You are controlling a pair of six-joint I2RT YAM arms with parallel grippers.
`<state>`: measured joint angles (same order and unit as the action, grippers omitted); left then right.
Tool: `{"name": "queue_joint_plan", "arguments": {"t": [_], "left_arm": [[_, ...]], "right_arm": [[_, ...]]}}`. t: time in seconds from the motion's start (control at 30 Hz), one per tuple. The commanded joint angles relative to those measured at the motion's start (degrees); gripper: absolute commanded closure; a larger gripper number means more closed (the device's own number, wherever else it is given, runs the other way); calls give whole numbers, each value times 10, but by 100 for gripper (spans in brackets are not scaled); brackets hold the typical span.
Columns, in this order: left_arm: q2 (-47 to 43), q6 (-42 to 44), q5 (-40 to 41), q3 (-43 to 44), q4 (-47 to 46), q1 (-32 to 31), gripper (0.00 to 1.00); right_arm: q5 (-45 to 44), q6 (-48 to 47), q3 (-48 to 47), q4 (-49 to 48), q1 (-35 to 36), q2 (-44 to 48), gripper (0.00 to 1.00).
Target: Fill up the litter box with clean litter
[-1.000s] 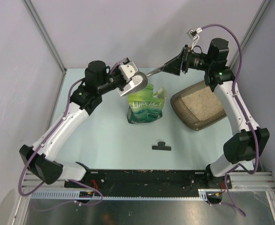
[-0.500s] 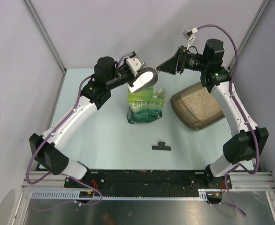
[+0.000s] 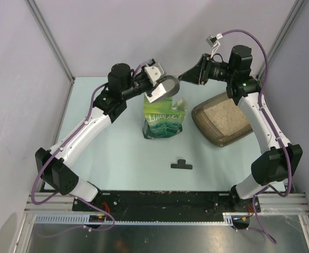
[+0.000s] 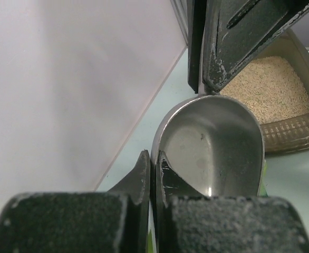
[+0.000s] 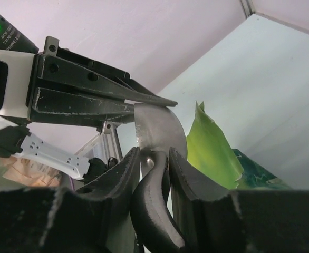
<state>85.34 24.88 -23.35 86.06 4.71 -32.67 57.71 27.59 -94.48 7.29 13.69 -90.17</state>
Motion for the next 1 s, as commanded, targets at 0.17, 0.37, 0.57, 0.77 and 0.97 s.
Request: {"name": "queue_joint_plan", "arguments": {"t": [0.17, 0.37, 0.57, 0.77, 0.97], "left_arm": [[-32, 24, 37, 6, -16, 12, 27], [-41, 33, -61, 6, 121, 95, 22], [13, 60, -176, 56, 224, 125, 21], [81, 60, -237, 90, 239, 119, 23], [123, 83, -241, 110, 263, 109, 34]], "right_arm": [[-109, -174, -96, 148, -35, 31, 100], [-139, -274, -186, 294, -67, 11, 100], [-199, -335, -170, 300, -50, 25, 100], [-240, -338, -213, 338, -25, 3, 100], [-256, -386, -242, 396, 0, -4, 100]]}}
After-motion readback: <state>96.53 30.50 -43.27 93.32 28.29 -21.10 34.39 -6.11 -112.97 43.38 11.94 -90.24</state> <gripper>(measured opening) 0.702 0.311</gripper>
